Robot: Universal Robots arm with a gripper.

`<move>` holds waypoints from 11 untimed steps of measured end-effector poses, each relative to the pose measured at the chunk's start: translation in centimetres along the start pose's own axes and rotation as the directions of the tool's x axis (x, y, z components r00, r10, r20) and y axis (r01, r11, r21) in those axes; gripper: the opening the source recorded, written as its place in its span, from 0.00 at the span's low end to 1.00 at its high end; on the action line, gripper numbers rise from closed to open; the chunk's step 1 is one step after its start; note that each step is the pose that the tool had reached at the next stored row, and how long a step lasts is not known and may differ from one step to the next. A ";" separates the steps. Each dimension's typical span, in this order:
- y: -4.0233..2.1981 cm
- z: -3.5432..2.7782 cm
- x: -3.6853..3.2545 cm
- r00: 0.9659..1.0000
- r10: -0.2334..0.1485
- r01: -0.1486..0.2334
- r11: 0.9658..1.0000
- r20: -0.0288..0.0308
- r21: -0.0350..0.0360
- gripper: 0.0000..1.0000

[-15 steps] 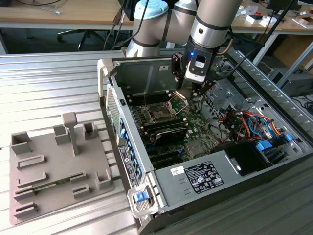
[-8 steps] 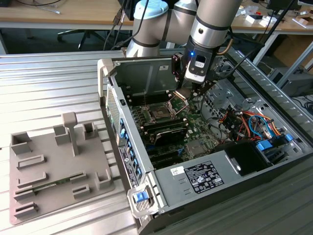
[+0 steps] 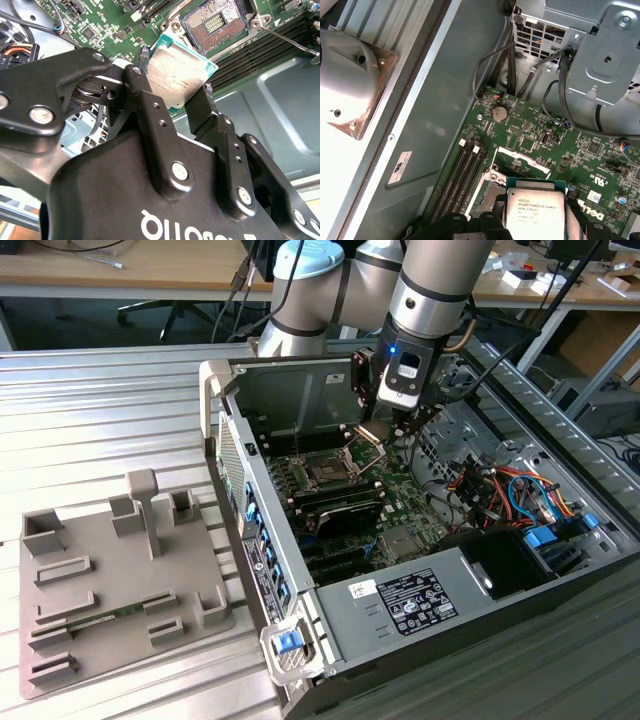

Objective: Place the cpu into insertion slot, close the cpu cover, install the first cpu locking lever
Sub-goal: 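Place the cpu into insertion slot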

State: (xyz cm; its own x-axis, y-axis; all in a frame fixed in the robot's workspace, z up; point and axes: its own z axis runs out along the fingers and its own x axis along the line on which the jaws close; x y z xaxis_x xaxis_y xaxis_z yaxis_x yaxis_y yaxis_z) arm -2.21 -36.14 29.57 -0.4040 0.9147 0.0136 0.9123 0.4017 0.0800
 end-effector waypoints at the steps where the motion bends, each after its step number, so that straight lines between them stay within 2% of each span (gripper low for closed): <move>1: 0.00 0.00 0.00 1.000 0.001 -0.001 1.000 0.000 0.000 0.55; 11: 0.00 0.02 0.00 1.000 0.015 -0.015 1.000 0.001 0.000 0.55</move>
State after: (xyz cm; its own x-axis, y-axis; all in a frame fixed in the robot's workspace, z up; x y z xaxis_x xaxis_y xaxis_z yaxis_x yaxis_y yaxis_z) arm -2.21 -36.14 29.55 -0.3900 0.9207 0.0136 0.9183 0.3878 0.0800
